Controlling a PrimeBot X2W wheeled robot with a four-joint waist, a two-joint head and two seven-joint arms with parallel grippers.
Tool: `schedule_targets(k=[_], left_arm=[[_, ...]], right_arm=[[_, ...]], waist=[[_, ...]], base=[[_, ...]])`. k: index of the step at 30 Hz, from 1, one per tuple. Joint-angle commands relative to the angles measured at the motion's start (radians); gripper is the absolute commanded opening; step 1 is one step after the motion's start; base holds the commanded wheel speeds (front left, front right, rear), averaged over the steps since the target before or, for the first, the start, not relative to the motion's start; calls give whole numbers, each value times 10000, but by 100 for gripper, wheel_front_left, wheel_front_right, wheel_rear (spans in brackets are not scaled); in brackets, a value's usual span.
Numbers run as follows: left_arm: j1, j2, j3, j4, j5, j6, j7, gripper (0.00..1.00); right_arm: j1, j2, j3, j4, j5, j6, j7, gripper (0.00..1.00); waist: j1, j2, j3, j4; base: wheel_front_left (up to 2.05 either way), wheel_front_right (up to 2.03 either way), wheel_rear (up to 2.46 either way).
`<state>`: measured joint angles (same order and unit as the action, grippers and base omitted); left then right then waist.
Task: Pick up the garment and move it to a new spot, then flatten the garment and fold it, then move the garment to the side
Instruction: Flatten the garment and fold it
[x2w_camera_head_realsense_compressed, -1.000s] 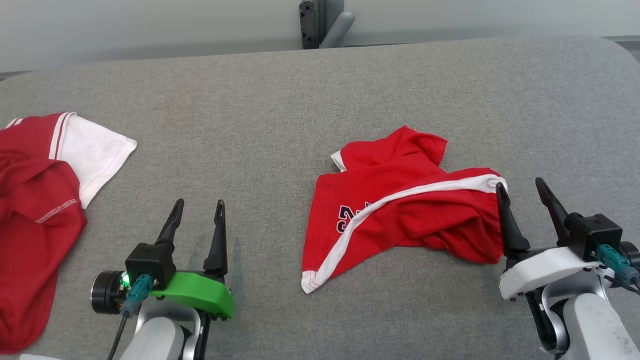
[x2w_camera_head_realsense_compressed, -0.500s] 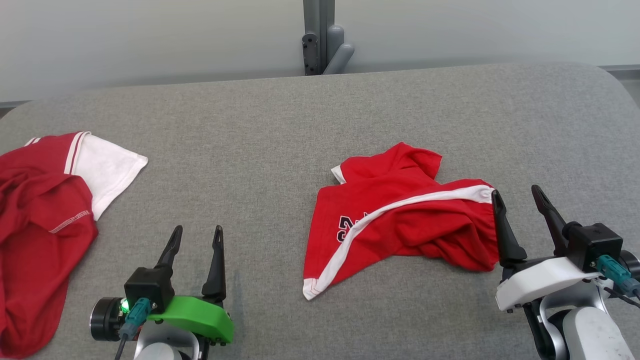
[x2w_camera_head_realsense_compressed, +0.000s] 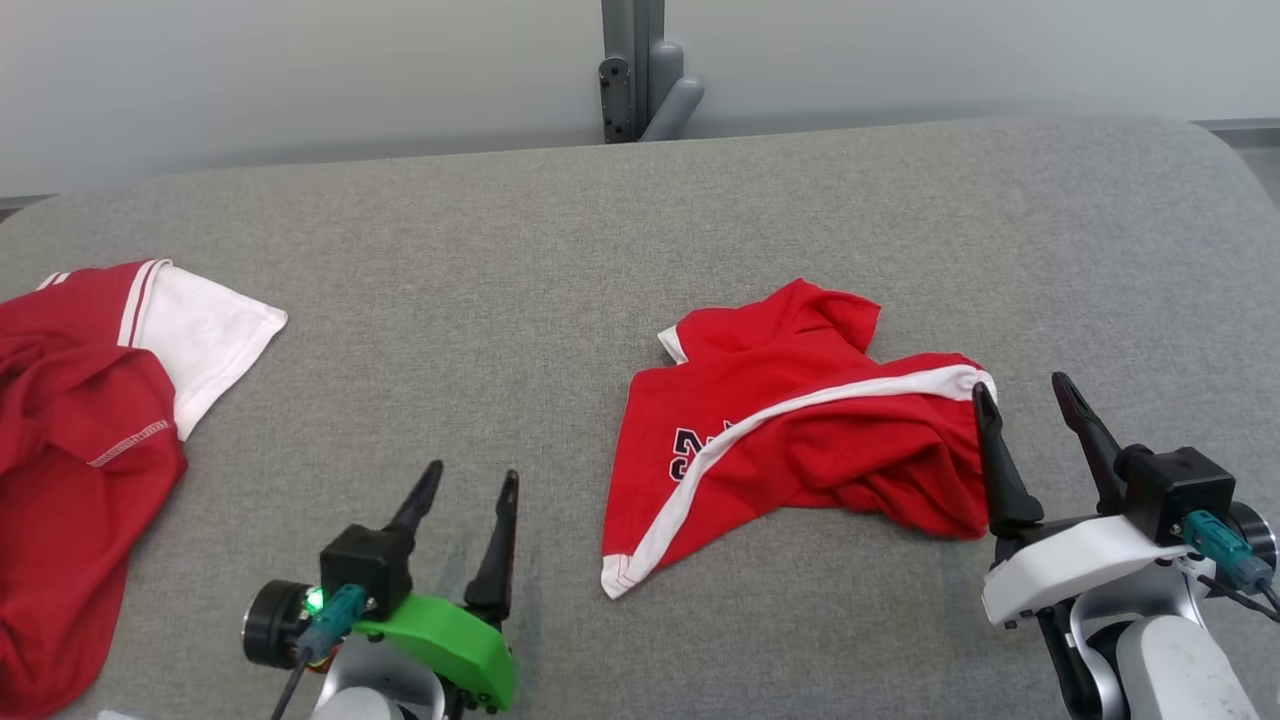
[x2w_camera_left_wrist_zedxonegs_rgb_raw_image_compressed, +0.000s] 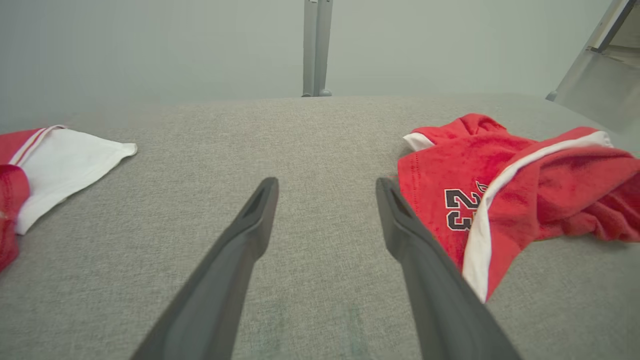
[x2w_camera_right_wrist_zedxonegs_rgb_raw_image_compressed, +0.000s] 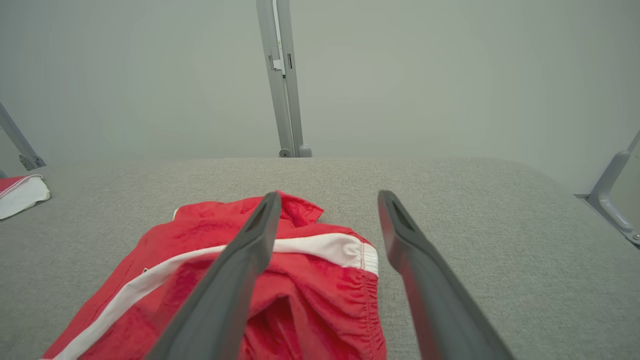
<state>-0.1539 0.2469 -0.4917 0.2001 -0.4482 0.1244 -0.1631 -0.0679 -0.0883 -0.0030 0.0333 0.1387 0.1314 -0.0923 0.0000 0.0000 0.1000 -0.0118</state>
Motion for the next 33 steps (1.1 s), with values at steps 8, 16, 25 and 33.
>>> schedule_targets(k=[8,16,25,33], left_arm=[[-137,-264,-1049,549,-408,-1038,1269,100],[-184,-373,-1516,1172,-822,-1517,2249,100],[-466,-415,-1412,1604,-1004,-1748,1976,0],[-648,-306,-1463,1651,-928,-1721,1891,0]], right_arm=[[-116,31,214,296,178,-14,-99,100],[-252,80,236,466,219,-14,-176,100],[-364,73,126,633,246,-14,-285,100],[-717,-270,-123,1195,345,-14,-285,100]], waist=[[0,0,379,-441],[0,0,658,-657],[0,0,821,-714],[0,0,885,-643]], base=[[0,0,0],[0,0,0],[0,0,0],[0,0,0]])
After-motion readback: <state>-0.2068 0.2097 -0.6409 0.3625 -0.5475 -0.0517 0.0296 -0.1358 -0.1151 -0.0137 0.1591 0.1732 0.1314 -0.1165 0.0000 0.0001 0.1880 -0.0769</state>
